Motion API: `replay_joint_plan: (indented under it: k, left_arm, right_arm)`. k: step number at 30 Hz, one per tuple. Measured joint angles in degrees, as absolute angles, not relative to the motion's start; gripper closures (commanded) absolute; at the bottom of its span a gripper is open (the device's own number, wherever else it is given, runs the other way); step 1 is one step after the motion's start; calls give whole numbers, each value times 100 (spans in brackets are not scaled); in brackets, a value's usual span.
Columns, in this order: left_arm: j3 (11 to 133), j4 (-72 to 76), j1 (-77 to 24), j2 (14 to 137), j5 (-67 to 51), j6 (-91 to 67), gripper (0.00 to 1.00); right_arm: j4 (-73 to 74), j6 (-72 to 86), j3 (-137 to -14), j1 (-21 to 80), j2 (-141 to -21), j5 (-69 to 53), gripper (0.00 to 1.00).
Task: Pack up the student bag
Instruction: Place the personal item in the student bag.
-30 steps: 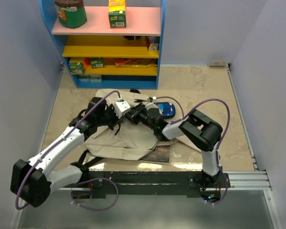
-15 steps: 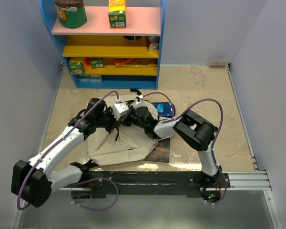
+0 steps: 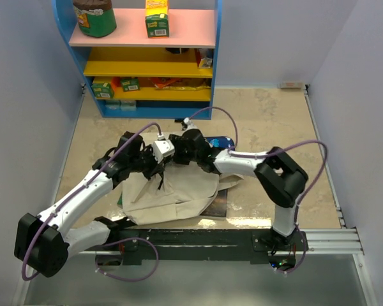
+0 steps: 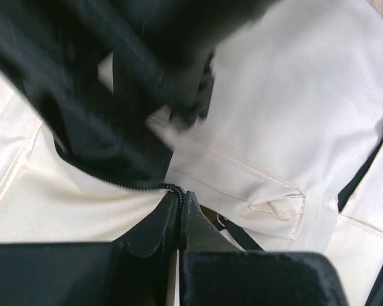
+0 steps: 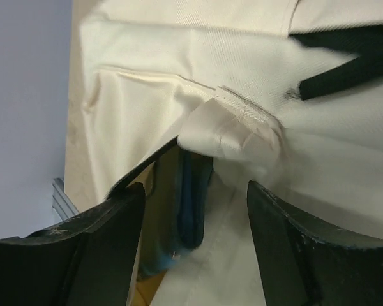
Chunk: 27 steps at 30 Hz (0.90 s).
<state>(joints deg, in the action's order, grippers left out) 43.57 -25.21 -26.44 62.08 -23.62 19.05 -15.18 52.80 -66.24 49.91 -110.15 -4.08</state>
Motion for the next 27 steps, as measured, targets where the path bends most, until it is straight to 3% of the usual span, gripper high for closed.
replay_joint_plan:
  k: [5,8,11,12,15,27]
  left_arm:
    - [4316,-2333,-2663,6204,-2451,1907,94]
    - [4316,-2320,-2663,6204,-2473,1909,94]
    - [4316,-2322,-2661,6206,-2493,1914,99]
    - [4316,-2322,-2655,6206,-2502,1914,99]
    - [4316,-2322,-2630,6206,-2539,1914,100]
    - [4316,-2324,-2615,6211,-2587,1907,100]
  right_arm:
    - [-1299,4991,-6248,4617,-9734,-322,30]
    - [-1570,4943,-6029,4604,-9233,-246,37]
    - [-1763,4982,-5614,4694,-9041,-222,53]
    - [-1750,5019,-5522,4742,-9111,-198,68]
    - [-1686,5116,-5483,4871,-9535,-71,100]
    - [-1374,5336,-5778,4991,-10040,384,100]
